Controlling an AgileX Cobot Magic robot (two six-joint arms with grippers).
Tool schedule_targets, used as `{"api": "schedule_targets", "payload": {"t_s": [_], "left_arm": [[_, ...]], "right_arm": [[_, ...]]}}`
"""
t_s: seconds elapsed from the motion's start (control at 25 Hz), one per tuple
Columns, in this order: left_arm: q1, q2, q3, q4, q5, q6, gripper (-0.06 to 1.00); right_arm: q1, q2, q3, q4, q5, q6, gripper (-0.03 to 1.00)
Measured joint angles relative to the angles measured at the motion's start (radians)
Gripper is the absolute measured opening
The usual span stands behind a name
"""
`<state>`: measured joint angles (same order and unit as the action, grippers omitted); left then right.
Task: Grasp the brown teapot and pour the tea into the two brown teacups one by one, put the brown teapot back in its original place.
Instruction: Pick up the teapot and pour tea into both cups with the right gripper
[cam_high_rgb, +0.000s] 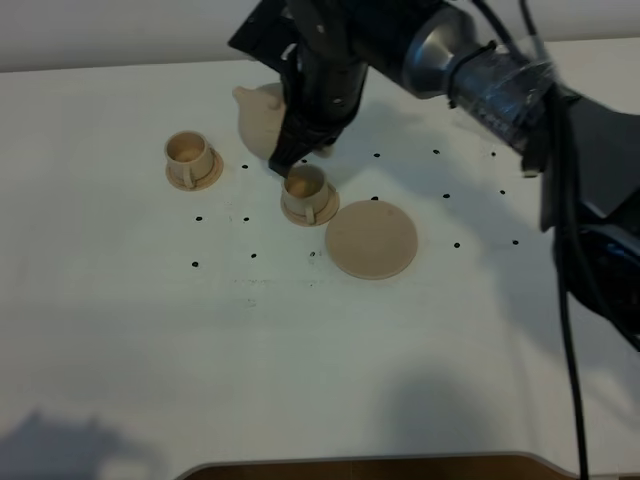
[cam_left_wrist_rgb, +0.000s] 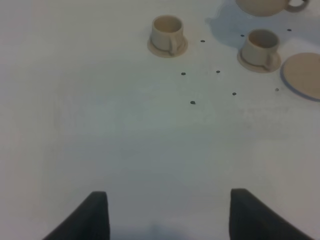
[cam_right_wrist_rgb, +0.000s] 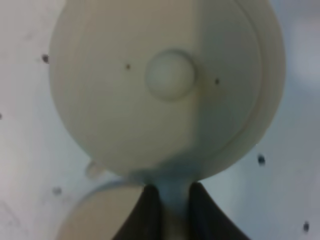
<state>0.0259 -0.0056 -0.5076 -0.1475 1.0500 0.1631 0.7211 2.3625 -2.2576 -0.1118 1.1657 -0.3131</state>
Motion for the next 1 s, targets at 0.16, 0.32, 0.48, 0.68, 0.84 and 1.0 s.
{"api": "schedule_targets", "payload": {"t_s": [0.16,0.32,0.48,0.68,0.84,1.0], "left_arm": [[0.0,0.0,0.0,0.0,0.0,0.0,0.54],[0.0,0.0,0.0,0.0,0.0,0.0,0.54],[0.0,0.0,0.0,0.0,0.0,0.0,0.54],[0.0,0.0,0.0,0.0,0.0,0.0,0.54],[0.0,0.0,0.0,0.0,0.0,-0.001,0.54],[0.0,0.0,0.0,0.0,0.0,-0.001,0.54]], "right_arm": [[0.022,0.055,-0.075,-0.006,-0.008,-0.038,0.1],[0.051,0.102,-0.132,-0.04,-0.041,-0.081,0.1],[0.069,0.139,-0.165,-0.083,-0.087,-0.111,0.1],[0.072,0.165,-0.165,-0.139,-0.149,-0.124,0.1],[0.072,0.179,-0.165,-0.18,-0.199,-0.141,0.1],[0.072,0.201,-0.165,-0.243,-0.243,-0.148,0.1]]}}
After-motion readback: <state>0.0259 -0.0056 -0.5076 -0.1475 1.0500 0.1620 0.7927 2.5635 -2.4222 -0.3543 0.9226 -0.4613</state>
